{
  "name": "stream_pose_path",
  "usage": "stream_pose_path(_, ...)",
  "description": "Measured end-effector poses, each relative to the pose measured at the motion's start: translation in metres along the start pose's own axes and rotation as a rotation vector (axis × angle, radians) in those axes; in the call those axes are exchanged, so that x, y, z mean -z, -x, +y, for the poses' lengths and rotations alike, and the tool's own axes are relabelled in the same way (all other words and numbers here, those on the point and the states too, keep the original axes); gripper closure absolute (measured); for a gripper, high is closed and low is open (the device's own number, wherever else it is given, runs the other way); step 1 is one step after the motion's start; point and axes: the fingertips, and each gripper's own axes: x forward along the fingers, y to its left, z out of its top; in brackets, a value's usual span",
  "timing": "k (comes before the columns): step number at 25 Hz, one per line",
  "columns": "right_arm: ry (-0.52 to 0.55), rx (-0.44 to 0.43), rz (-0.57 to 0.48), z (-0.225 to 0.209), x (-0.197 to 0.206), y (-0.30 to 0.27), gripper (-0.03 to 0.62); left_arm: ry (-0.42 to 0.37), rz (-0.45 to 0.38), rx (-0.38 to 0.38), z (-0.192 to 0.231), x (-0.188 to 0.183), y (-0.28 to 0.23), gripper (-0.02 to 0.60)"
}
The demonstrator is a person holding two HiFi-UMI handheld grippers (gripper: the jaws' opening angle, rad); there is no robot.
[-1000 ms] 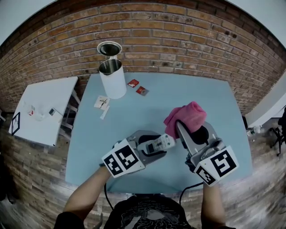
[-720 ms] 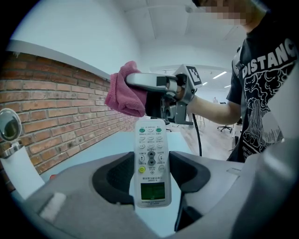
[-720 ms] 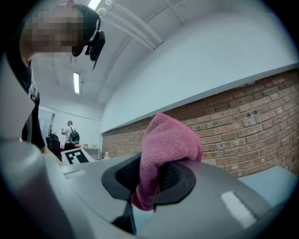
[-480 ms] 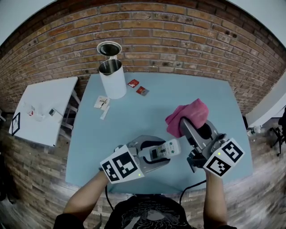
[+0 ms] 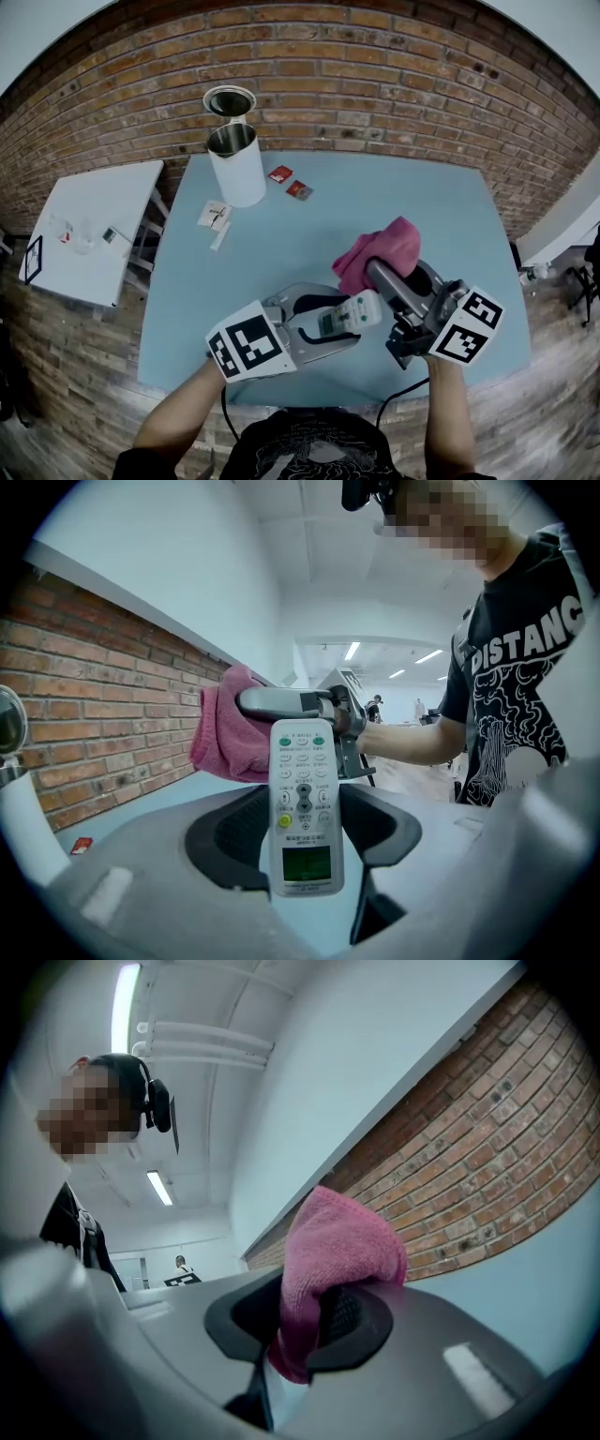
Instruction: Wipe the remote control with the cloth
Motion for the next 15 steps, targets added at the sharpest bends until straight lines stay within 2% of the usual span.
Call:
stream_pose_path(8,-0.005,0.006,0.001,0.0,0.004,-0.002,0.53,0.037,-0.041,0.01,0.001,-0.005,0.004,0.342)
stream_pose_path(10,-0.002,0.037,-0.024,-0.005,-0.001,0.0,0.53,0.086,-0.092,0.028,0.001,-0.012,0.007,0.342)
stream_pose_path(15,-0.02,0.086,-0.042,-0.015,0.005,0.008,0.53,0.287,-0.305,0.061,0.018,-0.046,0.031,0.342)
